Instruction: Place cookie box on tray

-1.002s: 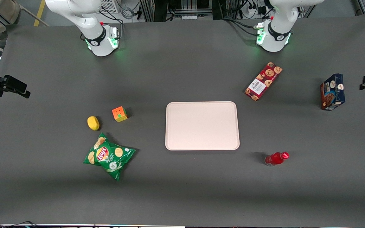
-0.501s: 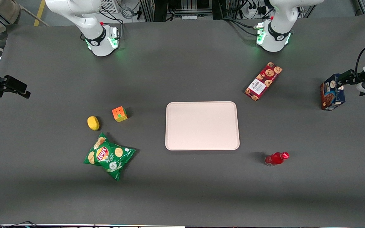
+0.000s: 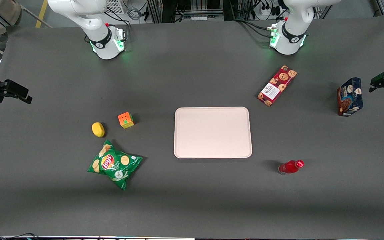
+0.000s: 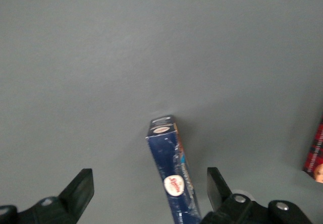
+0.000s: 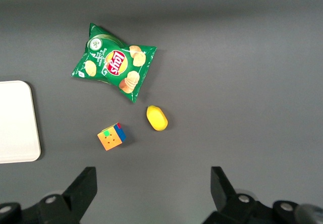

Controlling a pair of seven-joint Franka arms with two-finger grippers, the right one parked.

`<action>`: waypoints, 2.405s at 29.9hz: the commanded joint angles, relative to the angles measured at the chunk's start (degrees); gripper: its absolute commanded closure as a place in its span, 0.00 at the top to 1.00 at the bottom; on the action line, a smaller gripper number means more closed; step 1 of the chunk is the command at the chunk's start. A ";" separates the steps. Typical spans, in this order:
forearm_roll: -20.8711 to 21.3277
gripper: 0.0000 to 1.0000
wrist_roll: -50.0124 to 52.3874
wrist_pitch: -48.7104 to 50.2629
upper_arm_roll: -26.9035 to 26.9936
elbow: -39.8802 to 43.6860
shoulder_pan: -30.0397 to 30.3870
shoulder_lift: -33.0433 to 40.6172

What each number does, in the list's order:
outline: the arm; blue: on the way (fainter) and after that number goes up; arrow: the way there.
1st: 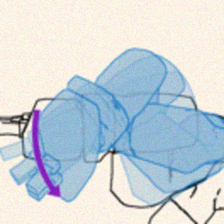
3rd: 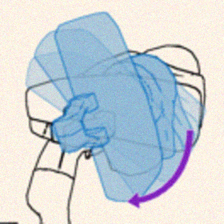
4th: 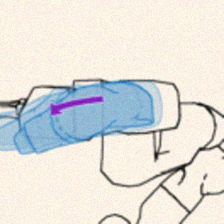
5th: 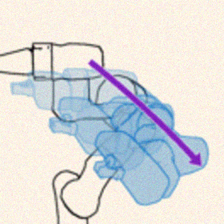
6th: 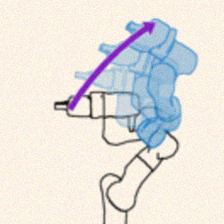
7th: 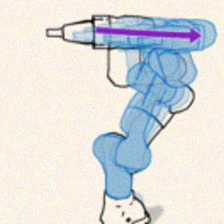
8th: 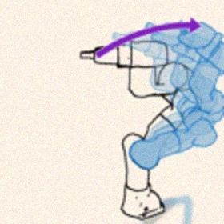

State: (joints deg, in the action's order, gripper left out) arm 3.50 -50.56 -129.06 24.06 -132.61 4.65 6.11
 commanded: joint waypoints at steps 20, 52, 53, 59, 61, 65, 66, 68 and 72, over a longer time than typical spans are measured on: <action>0.19 1.00 5.39 -15.77 0.20 -14.25 1.76 0.13; -2.18 1.00 3.28 -24.13 0.81 -15.67 2.20 -7.69; -2.18 1.00 3.28 -24.13 0.81 -15.67 2.20 -7.69; -2.53 1.00 3.28 -24.13 0.72 -15.58 2.12 -8.22; -2.53 1.00 3.28 -24.22 0.72 -15.58 2.20 -8.22; -2.53 0.87 3.28 -24.13 0.81 -15.58 2.12 -8.13; -2.53 0.82 3.28 -24.13 0.72 -15.58 2.12 -8.05; -2.53 0.68 3.10 -24.04 0.81 -15.58 2.20 -7.87; -2.53 0.39 3.10 -23.95 0.81 -15.49 2.20 -7.78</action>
State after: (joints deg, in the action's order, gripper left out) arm 1.70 -46.28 -152.45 24.71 -147.90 6.66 -1.93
